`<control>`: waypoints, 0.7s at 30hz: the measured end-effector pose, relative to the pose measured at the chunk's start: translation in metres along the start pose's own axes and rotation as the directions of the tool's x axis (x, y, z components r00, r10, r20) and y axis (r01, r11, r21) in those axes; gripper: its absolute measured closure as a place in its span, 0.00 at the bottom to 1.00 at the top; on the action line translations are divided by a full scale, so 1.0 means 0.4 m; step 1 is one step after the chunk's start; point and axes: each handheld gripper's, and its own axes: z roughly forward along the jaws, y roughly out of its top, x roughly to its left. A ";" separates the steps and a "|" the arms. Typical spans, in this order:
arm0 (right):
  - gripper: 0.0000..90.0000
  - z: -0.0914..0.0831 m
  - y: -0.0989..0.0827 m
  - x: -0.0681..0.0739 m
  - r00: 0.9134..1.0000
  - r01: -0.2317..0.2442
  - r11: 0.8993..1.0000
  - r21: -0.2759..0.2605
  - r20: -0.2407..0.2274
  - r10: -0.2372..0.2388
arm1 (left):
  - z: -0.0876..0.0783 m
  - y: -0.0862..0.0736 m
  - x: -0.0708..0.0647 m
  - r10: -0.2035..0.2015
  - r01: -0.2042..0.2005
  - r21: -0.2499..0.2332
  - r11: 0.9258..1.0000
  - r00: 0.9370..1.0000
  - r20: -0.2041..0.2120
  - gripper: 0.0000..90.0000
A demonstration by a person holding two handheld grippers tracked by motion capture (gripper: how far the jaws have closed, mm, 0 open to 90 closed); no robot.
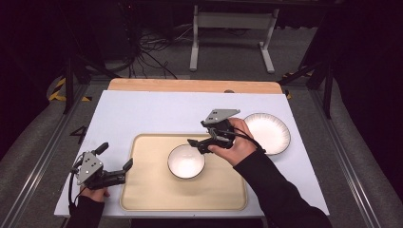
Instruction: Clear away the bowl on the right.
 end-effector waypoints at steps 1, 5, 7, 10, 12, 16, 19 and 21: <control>0.22 -0.008 -0.003 -0.001 1.000 0.007 1.000 -0.021 0.003 -0.007 | 0.000 0.000 0.000 0.000 0.000 0.000 1.000 1.000 0.000 0.00; 0.21 -0.028 -0.013 -0.001 0.999 0.031 0.997 -0.074 0.012 -0.030 | 0.000 0.000 0.000 0.001 -0.001 0.001 1.000 1.000 -0.001 0.00; 0.21 -0.035 -0.019 -0.001 0.999 0.037 0.995 -0.093 0.016 -0.036 | 0.000 0.000 0.000 0.001 -0.001 0.001 1.000 1.000 -0.001 0.00; 0.21 -0.044 -0.029 -0.002 0.999 0.043 0.992 -0.120 0.024 -0.040 | 0.000 0.000 0.000 0.001 -0.001 0.001 1.000 1.000 -0.001 0.00; 0.21 -0.049 -0.039 -0.003 0.998 0.048 0.989 -0.137 0.039 -0.043 | 0.000 0.000 0.000 0.000 0.000 0.000 1.000 1.000 0.000 0.00; 0.21 -0.059 -0.066 -0.007 0.997 0.059 0.982 -0.180 0.059 -0.049 | -0.001 0.000 0.001 -0.010 0.010 -0.004 1.000 1.000 -0.001 0.00; 0.20 -0.075 -0.083 -0.013 0.996 0.063 0.974 -0.216 0.073 -0.048 | -0.001 0.000 0.002 -0.011 0.011 -0.004 1.000 1.000 -0.001 0.00; 0.19 -0.086 -0.092 -0.016 0.996 0.065 0.970 -0.232 0.082 -0.047 | -0.001 0.000 0.001 -0.011 0.011 -0.003 1.000 1.000 -0.001 0.00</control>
